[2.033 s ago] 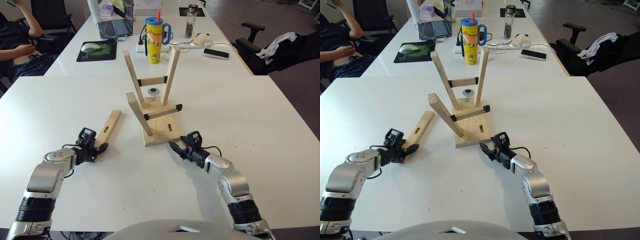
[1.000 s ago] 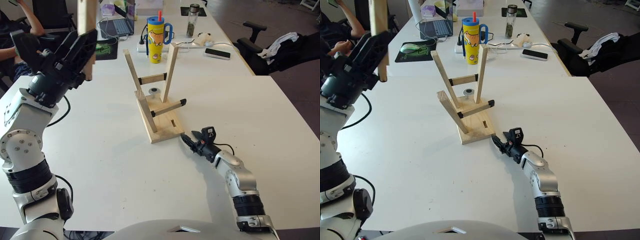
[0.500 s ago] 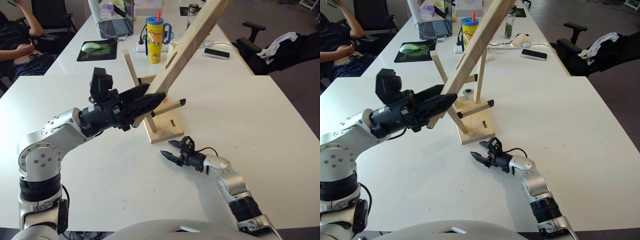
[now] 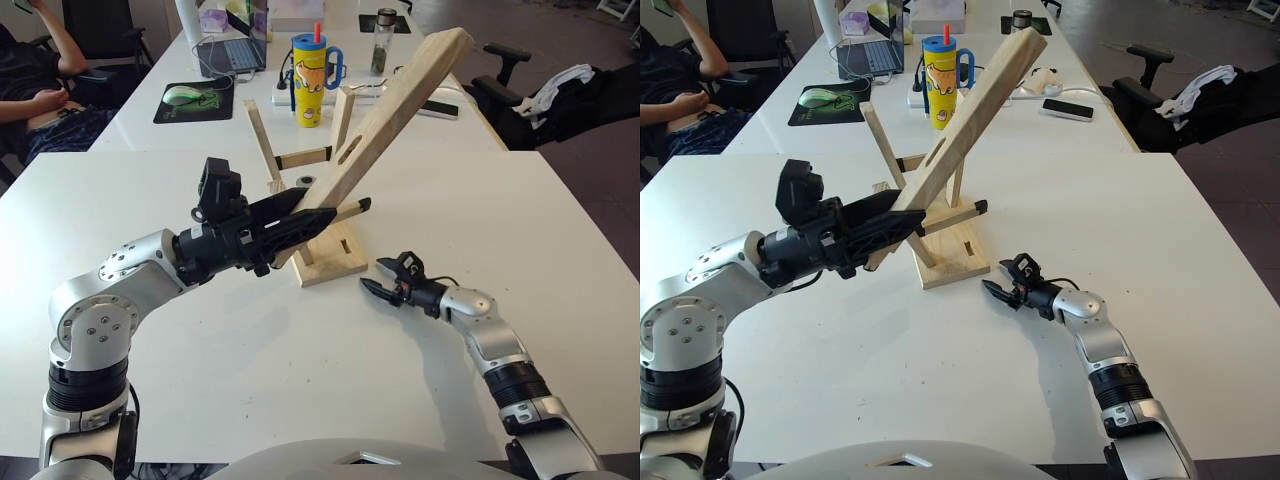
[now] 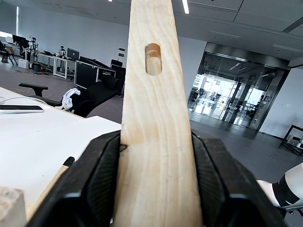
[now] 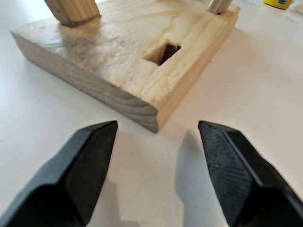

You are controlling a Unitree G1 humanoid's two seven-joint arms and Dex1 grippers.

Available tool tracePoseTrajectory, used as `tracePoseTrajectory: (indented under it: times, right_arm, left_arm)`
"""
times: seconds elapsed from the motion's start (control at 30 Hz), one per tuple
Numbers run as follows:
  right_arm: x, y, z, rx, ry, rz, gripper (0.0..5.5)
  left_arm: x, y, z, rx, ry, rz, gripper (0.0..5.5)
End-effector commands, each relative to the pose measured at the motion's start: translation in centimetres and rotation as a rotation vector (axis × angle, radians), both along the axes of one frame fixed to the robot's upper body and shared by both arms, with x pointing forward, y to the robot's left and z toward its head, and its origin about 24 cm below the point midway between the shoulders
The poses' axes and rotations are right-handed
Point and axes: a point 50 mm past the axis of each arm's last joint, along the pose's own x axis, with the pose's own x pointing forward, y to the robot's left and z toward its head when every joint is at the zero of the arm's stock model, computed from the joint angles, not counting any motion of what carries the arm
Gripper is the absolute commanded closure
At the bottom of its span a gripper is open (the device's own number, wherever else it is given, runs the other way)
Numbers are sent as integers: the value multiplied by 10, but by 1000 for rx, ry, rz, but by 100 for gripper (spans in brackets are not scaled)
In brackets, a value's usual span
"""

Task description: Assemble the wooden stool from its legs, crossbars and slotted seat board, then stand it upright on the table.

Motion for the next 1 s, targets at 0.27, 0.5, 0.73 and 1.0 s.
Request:
tracePoseTrajectory:
  times: [0.27,0.5,0.73,1.0]
  right_arm:
    - [-27,36,-19,23,121,317,231]
    - [-26,13,-14,52,130,149,231]
    - [-44,-17,32,325,259,117,231]
    - [-54,-51,115,828,496,379,133]
  left_arm:
    - [3,4,-4,25,-4,-23,347]
    - [-2,0,-8,30,11,-54,347]
    - [-13,0,-20,49,70,-106,347]
    - [-11,9,-49,11,270,-262,347]
